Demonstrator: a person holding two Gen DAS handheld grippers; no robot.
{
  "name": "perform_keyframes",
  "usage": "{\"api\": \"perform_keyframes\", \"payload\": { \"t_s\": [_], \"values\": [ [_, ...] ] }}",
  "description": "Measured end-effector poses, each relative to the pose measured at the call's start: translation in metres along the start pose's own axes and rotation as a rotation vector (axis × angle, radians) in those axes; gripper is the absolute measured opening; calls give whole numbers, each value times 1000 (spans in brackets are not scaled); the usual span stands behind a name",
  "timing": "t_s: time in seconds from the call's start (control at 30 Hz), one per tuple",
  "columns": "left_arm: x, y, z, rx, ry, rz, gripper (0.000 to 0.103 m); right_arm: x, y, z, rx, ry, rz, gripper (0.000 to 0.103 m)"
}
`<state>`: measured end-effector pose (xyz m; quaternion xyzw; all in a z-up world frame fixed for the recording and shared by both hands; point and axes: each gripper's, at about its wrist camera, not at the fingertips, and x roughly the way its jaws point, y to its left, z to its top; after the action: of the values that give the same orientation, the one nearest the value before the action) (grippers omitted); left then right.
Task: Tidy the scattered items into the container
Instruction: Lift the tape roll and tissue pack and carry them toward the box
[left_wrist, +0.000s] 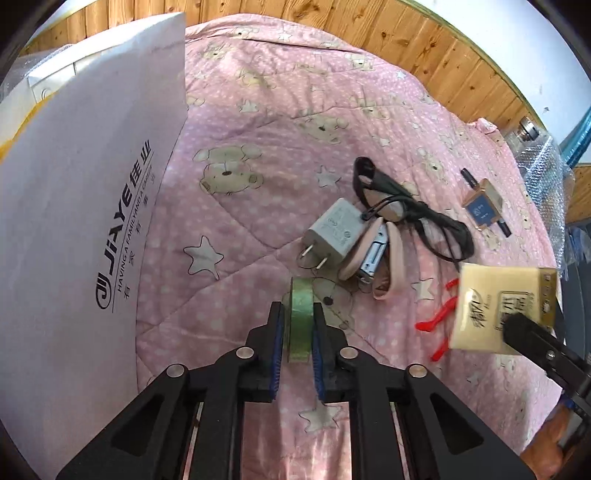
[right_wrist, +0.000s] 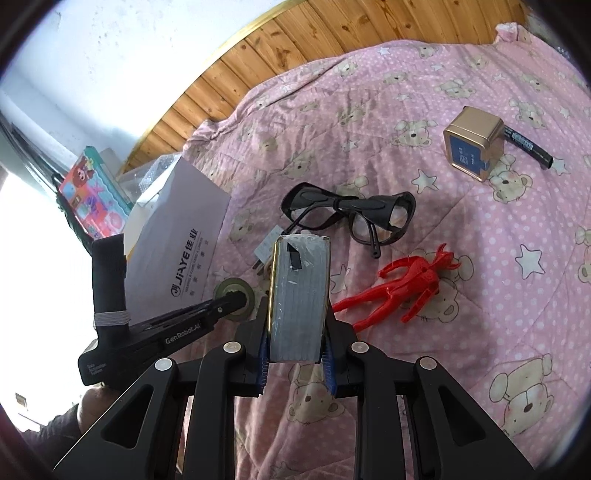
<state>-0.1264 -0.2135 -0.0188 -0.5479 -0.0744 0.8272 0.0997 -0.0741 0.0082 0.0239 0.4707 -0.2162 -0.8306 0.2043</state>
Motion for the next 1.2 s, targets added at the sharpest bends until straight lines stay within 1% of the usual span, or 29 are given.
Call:
{"api": "perform_keyframes", "payload": {
  "t_s": [0.07,0.17,0.47,0.83,1.2],
  "values": [
    [-5,1,1,-9,-21,-5,10,-1,3,0,-11,-2,-1,25],
    [-21,-6,4,28,-59,18,10,1,8,1,-29,4,3,24],
    [-59,-14,4,42,-83,17,10,-5,35,3,-87,-13,18,24],
    [-108,-27,-13,66,-147,-43,10,-29,65,-14,-137,-49,30,24],
    [-160,-18,-28,45,-232,-75,10,-43,102,-25,-209,-79,52,24]
  ]
}}
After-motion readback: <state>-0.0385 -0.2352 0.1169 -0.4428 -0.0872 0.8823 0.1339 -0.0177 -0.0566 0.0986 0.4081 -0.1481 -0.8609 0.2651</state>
